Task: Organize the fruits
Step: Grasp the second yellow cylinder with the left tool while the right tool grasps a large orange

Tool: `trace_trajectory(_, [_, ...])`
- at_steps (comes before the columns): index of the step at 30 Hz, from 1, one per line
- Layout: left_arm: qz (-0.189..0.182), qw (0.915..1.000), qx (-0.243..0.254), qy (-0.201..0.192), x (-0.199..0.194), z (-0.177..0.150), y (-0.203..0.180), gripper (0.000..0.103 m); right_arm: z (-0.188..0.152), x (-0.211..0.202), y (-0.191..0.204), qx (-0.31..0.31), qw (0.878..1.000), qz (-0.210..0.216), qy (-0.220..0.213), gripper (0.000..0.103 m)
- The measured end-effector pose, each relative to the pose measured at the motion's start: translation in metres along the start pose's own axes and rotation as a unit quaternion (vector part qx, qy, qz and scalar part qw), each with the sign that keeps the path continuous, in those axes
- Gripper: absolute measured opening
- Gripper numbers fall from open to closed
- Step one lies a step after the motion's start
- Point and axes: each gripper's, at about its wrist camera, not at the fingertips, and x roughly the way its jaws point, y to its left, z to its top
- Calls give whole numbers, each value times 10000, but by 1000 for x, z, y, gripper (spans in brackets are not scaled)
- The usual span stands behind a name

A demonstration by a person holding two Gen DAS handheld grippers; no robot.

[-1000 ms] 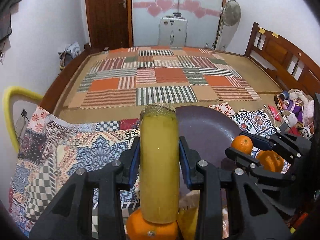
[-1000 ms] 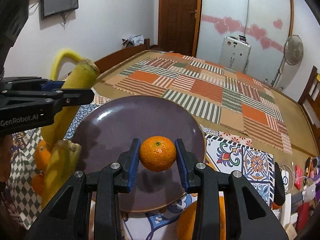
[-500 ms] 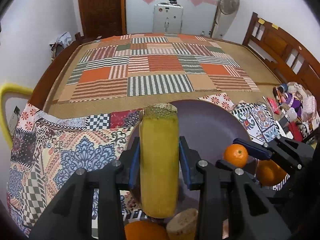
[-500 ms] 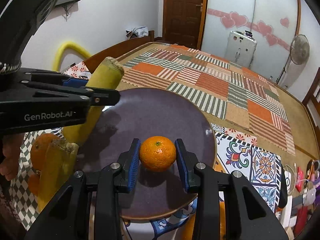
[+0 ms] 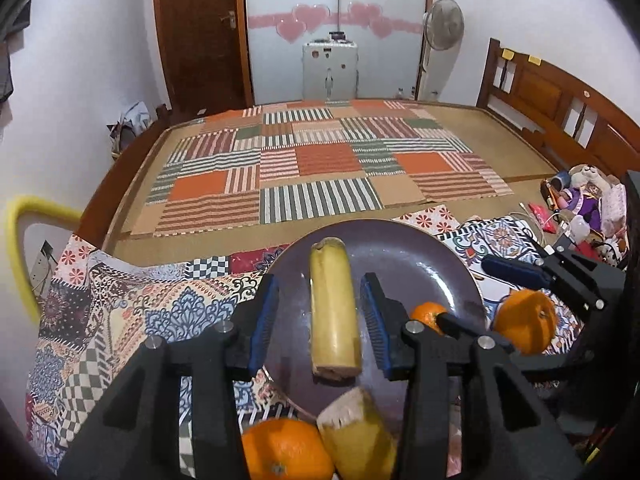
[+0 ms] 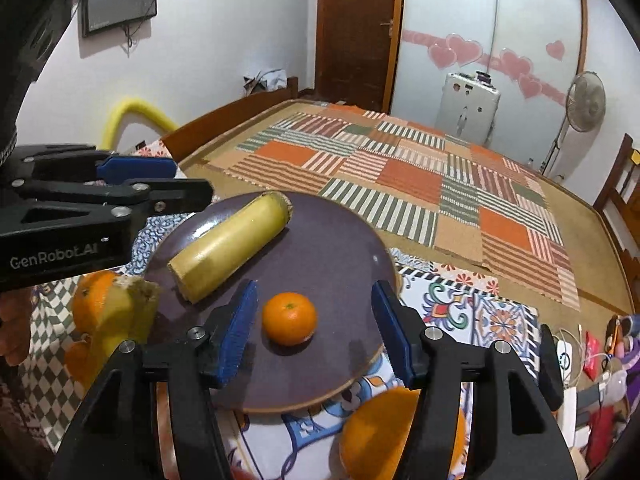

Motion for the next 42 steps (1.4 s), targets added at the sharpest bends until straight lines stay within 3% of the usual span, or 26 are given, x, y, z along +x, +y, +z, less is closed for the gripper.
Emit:
trace_trajectory(10, [166, 9992, -102, -336, -53, -22, 5, 51, -7, -50, -8, 83, 9990, -133, -422, 56])
trace_trajectory(16, [138, 9995, -153, -239, -65, -43, 8, 52, -20, -67, -14, 108, 9985, -201, -495, 58])
trace_trajectory(25, [-50, 9996, -223, 139, -47, -71, -3, 52, -44, -64, -28, 94, 9987, -352, -352, 58])
trace_trajectory(32, [-87, 9990, -257, 345, -23, -73, -10, 52, -60, -37, -45, 245, 9990, -368, 56, 58])
trace_trajectory(35, [-51, 9991, -240, 355, -17, -71, -11, 52, -61, -33, -46, 316, 9992, -208, 103, 65])
trace_trajectory(40, [-32, 9987, -286, 415, -8, -68, -12, 51, -63, -26, -38, 186, 9995, -173, 164, 66])
trace_trajectory(42, [-52, 9986, -264, 446, -5, -67, -14, 46, -64, -24, -35, 143, 9995, -185, 188, 69])
